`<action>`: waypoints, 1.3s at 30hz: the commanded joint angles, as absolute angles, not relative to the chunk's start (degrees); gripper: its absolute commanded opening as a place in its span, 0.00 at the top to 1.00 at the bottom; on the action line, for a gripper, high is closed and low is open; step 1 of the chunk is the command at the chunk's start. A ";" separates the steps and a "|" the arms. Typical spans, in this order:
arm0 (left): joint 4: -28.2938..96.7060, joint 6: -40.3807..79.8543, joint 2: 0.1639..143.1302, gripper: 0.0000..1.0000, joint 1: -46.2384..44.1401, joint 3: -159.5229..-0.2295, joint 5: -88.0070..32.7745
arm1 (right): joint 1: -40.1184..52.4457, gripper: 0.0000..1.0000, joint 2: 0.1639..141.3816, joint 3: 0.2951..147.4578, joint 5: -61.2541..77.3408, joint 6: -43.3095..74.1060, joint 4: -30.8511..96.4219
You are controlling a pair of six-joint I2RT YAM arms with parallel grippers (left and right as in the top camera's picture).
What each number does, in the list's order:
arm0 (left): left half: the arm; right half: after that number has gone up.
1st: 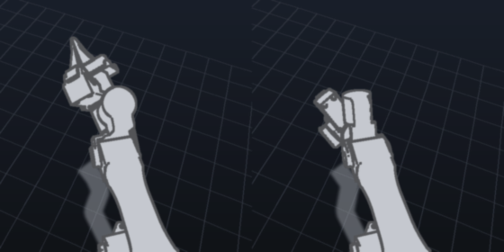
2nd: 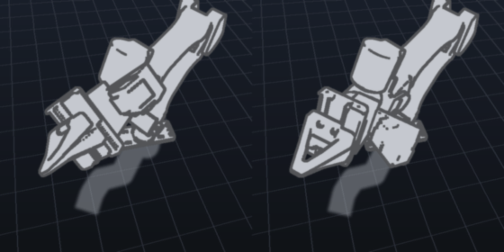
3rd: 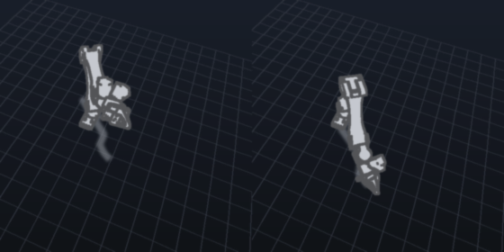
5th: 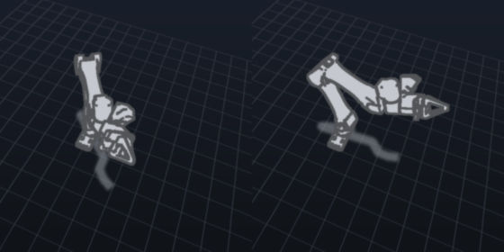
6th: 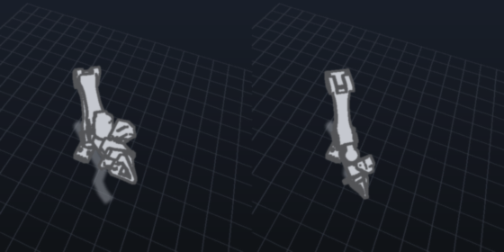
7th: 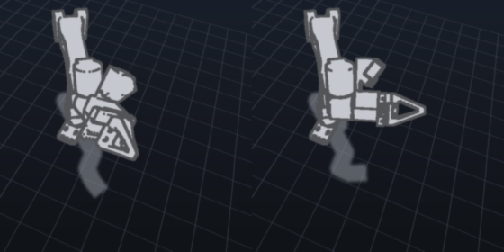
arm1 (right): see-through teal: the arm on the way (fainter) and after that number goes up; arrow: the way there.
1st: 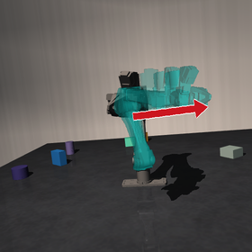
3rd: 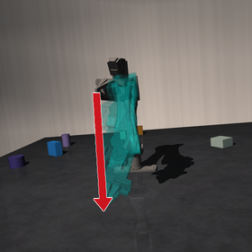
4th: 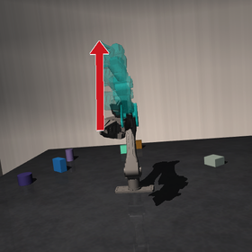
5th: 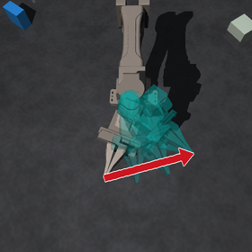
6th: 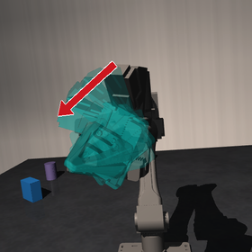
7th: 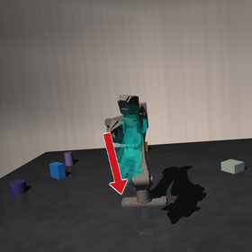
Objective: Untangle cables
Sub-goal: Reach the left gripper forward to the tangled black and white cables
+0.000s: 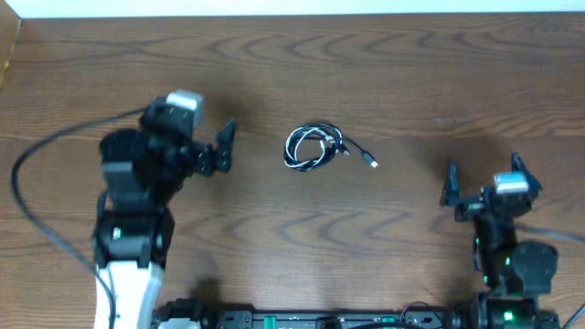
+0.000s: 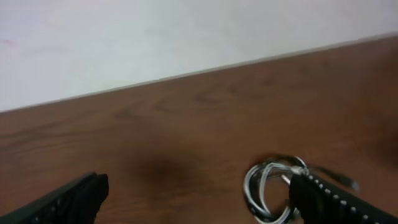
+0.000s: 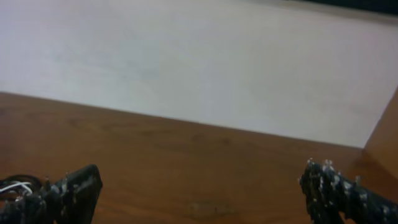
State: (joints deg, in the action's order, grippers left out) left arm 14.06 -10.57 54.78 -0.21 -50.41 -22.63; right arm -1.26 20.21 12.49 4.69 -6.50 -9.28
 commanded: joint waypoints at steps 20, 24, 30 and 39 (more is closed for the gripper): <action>39.86 -6.13 86.61 0.02 -14.61 -79.20 -22.22 | -0.82 0.01 67.40 59.07 20.67 -6.94 24.73; 40.07 -1.61 86.96 0.02 -14.87 -79.20 -31.59 | -0.82 0.01 72.69 63.70 21.37 -6.96 30.63; 39.97 0.12 86.96 0.02 -14.87 -79.20 -36.88 | -0.73 0.01 77.52 64.93 21.61 -8.99 31.97; 37.15 1.93 90.00 0.02 -15.59 -79.05 -36.67 | -0.64 0.01 77.91 64.93 29.34 -4.34 31.48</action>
